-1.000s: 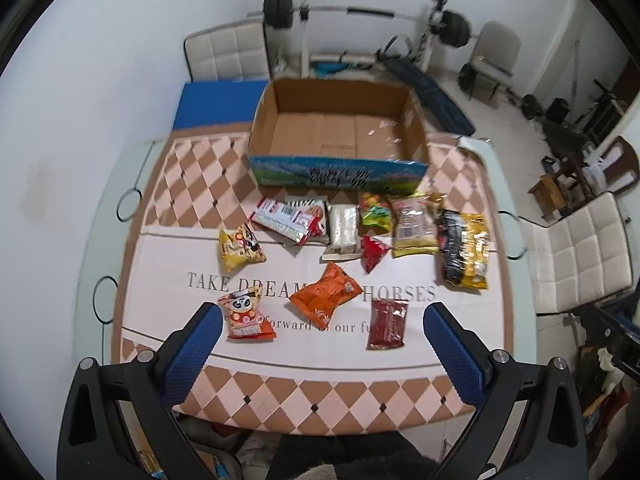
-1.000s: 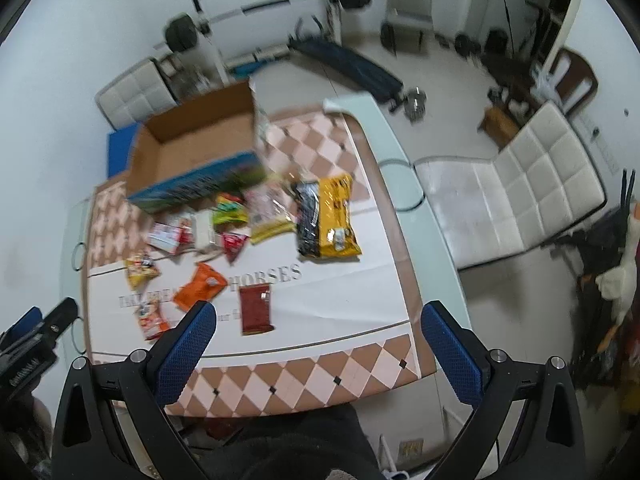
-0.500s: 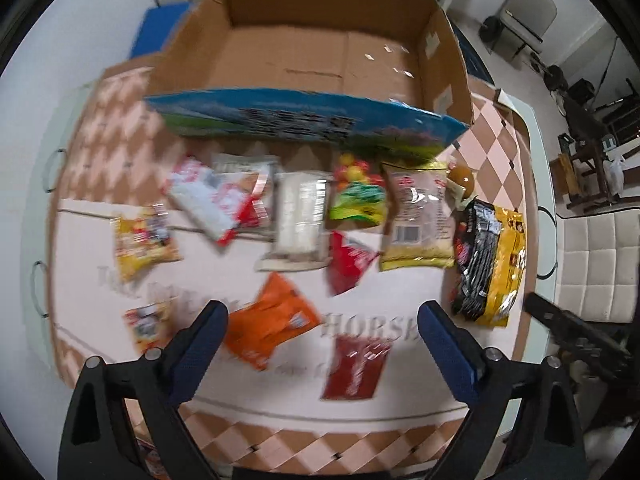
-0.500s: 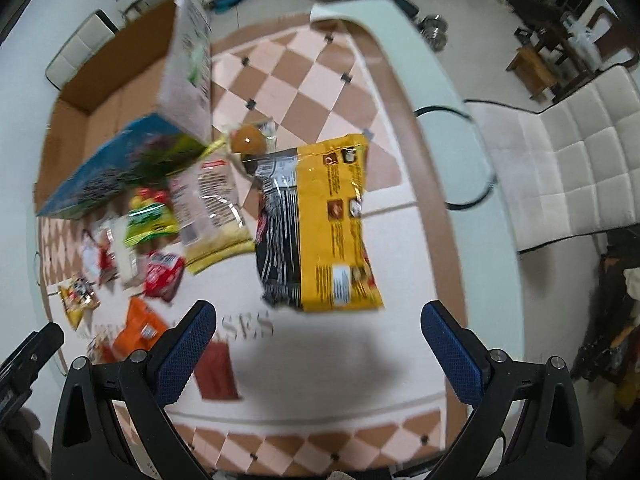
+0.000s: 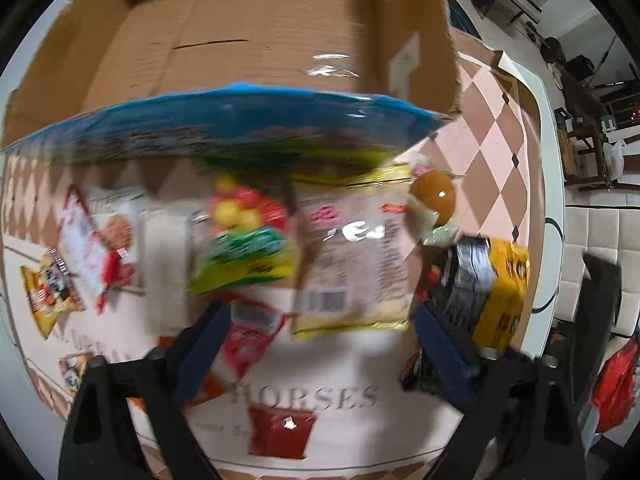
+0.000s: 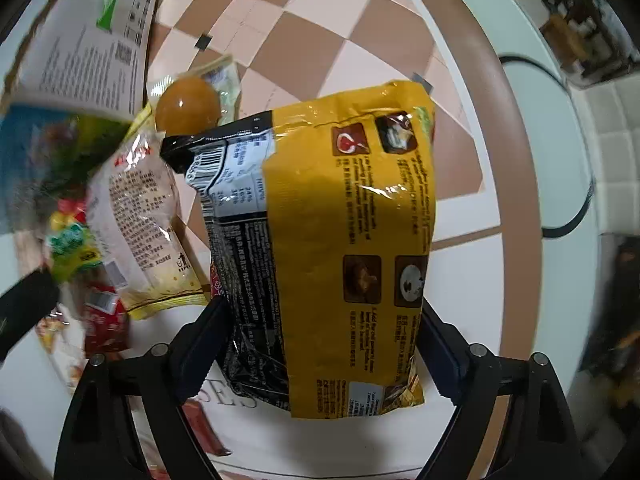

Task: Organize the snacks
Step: 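Grasp the yellow-black noodle bag with the right gripper while the left grasps the clear bread bag, then lift both held bags and carry them over the cardboard box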

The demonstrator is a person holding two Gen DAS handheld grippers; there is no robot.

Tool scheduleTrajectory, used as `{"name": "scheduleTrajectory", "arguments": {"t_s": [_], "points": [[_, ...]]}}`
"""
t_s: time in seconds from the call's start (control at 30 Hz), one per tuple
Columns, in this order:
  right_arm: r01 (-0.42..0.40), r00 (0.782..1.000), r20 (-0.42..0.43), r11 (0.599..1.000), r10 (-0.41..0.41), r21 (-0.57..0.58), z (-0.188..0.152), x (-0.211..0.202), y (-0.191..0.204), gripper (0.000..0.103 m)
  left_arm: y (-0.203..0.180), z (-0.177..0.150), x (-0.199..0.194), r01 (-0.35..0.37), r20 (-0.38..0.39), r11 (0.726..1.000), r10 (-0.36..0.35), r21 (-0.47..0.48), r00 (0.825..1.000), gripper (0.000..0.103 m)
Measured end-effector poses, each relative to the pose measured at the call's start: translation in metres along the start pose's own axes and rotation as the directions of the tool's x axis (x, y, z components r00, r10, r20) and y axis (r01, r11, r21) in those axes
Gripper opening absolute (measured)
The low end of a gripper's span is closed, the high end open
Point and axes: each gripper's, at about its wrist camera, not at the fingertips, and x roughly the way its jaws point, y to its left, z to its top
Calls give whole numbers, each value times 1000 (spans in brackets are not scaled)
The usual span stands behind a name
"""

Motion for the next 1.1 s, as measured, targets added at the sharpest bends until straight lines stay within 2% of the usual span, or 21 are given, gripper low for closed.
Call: {"name": "scheduleTrajectory", "arguments": {"t_s": [0.1,0.27,0.37,0.43,0.47,0.6,0.73,0.97,1.1], "points": [[14,1000,-20,1000,-14,11,-1,0,-18,87,-14,10,18,-3,-34,1000,3,8,999,76],[10,998,-59,999,-8,33,3,3,-38,88,-29,19,46,-63,-66,998,65,30,996,76],[-11,998,-69,999,14,43,5,7,-41,89,-31,20,51,-89,-53,995,91,44,994,76],[-8,998,-68,999,11,44,9,8,-41,90,-31,20,52,-106,-36,993,108,48,993,66],[-9,998,-65,999,11,43,8,9,-41,91,-31,18,51,-90,-33,995,92,52,995,60],[11,998,-65,999,-9,39,6,6,-38,92,-32,11,47,-112,-12,991,113,71,993,49],[48,997,-68,999,-47,5,12,7,-24,91,-27,-13,44,-113,-25,991,115,77,993,47],[92,989,-109,993,-100,-78,-8,17,2,90,-2,-76,42,-122,-72,987,130,100,989,47],[91,985,-139,991,-105,-98,-24,22,6,90,11,-98,41,-133,-76,985,141,112,987,47]]}}
